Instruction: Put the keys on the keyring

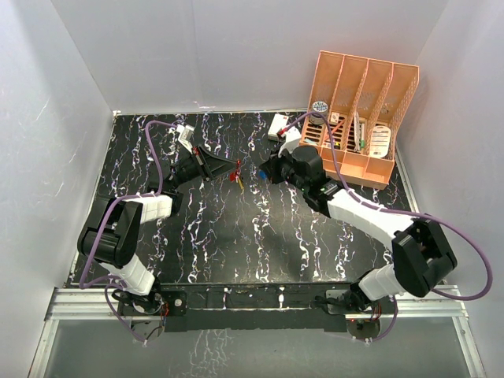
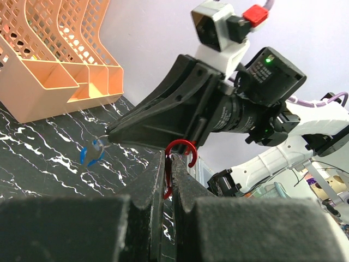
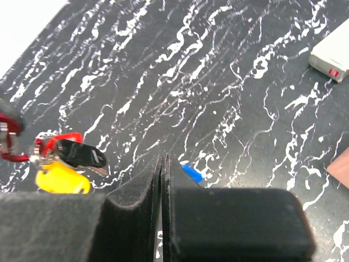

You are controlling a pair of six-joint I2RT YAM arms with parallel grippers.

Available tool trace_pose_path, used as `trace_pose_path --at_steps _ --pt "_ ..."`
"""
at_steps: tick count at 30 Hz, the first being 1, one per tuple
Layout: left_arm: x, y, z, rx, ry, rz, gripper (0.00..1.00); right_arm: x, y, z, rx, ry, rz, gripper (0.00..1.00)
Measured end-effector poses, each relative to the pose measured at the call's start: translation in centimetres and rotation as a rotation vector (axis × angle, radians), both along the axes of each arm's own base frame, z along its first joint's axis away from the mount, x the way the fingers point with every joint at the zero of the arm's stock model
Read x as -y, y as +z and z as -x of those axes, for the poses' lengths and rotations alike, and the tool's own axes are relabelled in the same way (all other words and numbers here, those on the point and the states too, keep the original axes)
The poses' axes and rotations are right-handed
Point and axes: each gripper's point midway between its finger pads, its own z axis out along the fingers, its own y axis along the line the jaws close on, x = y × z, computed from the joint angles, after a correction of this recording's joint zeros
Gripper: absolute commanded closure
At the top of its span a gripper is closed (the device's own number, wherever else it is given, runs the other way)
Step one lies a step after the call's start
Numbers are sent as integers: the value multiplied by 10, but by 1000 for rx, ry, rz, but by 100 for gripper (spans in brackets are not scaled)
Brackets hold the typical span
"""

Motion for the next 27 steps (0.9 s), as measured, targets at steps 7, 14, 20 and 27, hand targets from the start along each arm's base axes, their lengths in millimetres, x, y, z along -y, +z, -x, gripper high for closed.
trace_pose_path --at_steps 7,14,20,27 --pt "0 0 0 0 -1 0 100 -8 28 5 71 57 -54 100" --pt "0 0 0 -1 -1 0 100 -19 36 13 87 136 -88 100" --pt "1 1 0 -1 -3 2 100 -27 43 21 96 194 -118 100" --pt "2 3 1 3 -8 4 100 -32 56 26 128 233 -148 100"
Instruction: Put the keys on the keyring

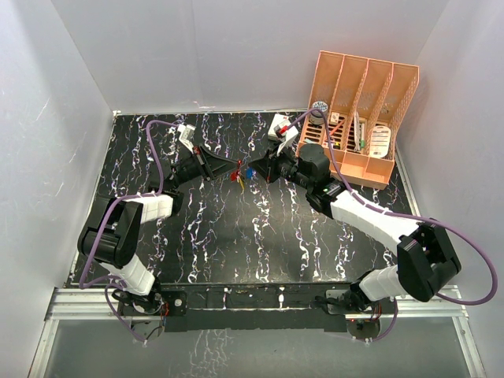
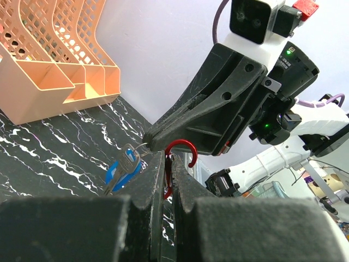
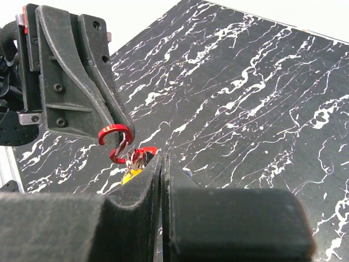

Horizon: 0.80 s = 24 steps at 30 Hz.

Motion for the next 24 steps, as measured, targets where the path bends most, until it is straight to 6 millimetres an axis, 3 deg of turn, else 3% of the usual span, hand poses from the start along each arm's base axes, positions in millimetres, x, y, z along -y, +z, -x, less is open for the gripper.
trace_pose_path --at_steps 24 --pt "9 11 3 25 -24 12 100 -9 12 9 62 86 -19 100"
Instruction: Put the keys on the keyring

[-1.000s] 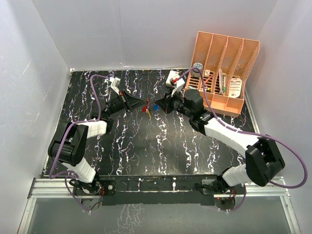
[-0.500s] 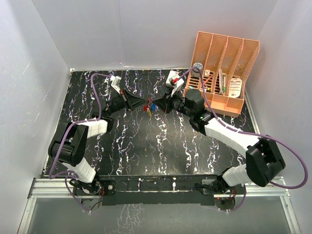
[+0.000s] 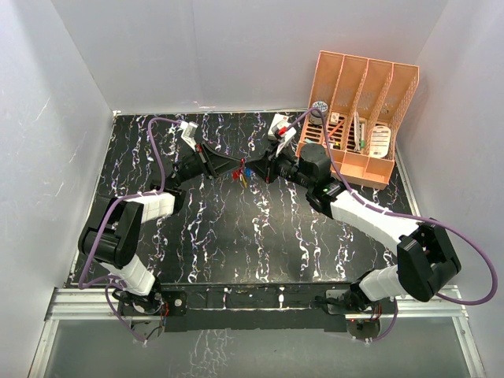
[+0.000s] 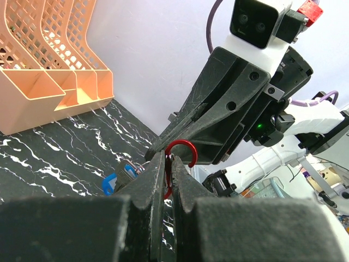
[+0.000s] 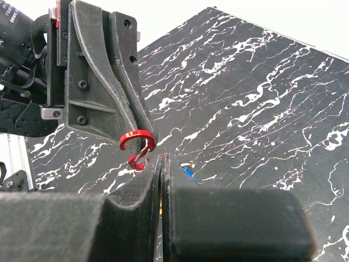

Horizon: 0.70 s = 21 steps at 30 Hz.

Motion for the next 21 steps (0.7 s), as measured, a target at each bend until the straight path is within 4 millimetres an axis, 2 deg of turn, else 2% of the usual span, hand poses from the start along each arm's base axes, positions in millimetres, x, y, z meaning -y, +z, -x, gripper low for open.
trace_pose_path --at_steps 21 --pt "3 3 -1 7 -3 5 100 -5 1 5 27 31 10 100"
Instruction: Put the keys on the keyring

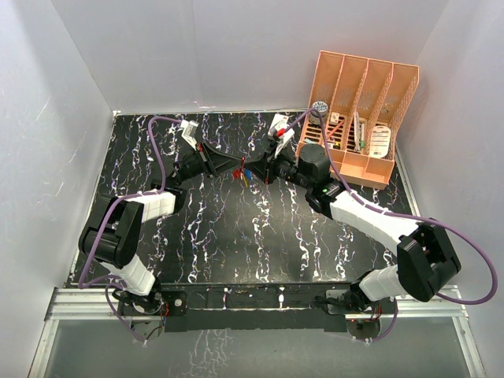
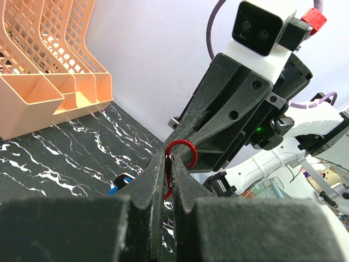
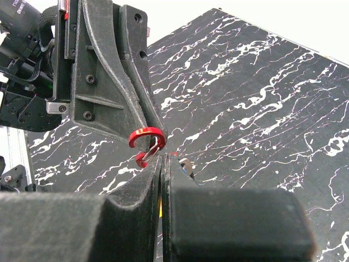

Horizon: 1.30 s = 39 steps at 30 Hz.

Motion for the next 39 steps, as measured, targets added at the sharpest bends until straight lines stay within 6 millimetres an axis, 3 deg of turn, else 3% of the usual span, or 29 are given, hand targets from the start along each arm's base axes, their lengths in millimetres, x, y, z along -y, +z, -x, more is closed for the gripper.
trace_pose_path --at_steps 27,39 --pt "1 0 -1 -3 3 2 100 2 -11 4 21 6 10 100" --pt "0 -2 0 -11 3 1 100 4 0 3 52 -5 -7 100"
